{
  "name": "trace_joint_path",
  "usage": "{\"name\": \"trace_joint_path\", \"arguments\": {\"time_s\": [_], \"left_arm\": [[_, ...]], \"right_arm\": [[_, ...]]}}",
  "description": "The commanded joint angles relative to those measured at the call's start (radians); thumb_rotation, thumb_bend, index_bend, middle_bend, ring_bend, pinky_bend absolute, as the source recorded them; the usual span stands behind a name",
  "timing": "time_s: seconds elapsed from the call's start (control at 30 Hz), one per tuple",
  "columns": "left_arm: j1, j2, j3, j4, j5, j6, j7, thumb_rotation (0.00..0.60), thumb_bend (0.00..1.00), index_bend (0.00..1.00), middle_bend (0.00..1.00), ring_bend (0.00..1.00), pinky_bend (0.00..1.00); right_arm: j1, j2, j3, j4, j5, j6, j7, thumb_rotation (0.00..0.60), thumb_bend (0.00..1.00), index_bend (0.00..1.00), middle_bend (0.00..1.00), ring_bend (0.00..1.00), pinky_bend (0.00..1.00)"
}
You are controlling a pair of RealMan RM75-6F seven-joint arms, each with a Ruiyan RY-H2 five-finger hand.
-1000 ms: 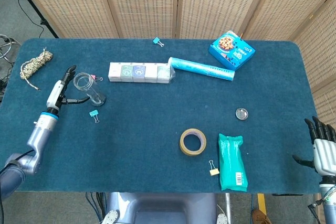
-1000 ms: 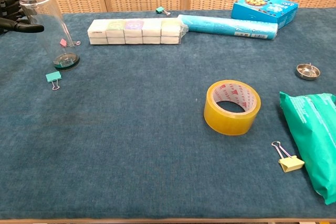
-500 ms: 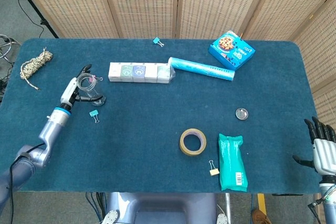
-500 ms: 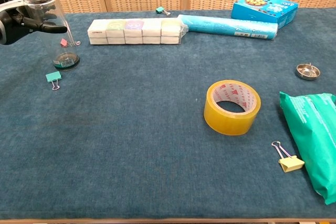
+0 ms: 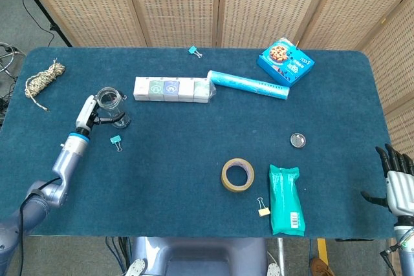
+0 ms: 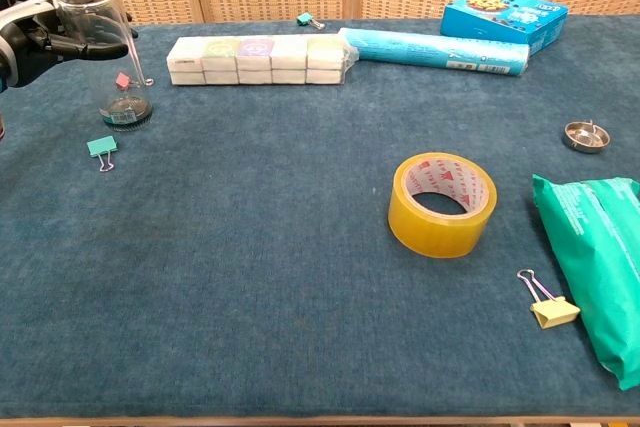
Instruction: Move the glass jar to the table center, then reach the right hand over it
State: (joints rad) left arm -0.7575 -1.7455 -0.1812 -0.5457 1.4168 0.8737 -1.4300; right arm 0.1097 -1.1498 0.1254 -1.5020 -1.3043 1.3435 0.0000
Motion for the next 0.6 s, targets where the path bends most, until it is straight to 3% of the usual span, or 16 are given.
{"name": "trace_joint_path", "arguments": {"time_s": [0.03,0.23,0.6], "left_arm": [[0.003,0.000,-0.002,-0.006,-0.002,0.010,0.000,0.600,0.40,0.50,0.37,0.23,0.23],[0.012,0.024,-0.008,-0.057,0.003,0.054,-0.046,0.600,0.40,0.50,0.37,0.23,0.25],[-0.024,0.132,-0.026,-0.297,0.054,0.136,-0.118,0.600,0.39,0.50,0.37,0.23,0.27]], "right_arm": [[0.000,0.001,-0.001,-0.002,0.000,-0.001,0.000,0.600,0.00,0.00,0.00,0.00,0.00],[0.002,0.001,-0.001,-0.003,0.002,-0.005,-0.001,0.600,0.00,0.00,0.00,0.00,0.00],[0.006,0.004,-0.002,-0.009,0.005,-0.016,-0.003,0.600,0.00,0.00,0.00,0.00,0.00]]}}
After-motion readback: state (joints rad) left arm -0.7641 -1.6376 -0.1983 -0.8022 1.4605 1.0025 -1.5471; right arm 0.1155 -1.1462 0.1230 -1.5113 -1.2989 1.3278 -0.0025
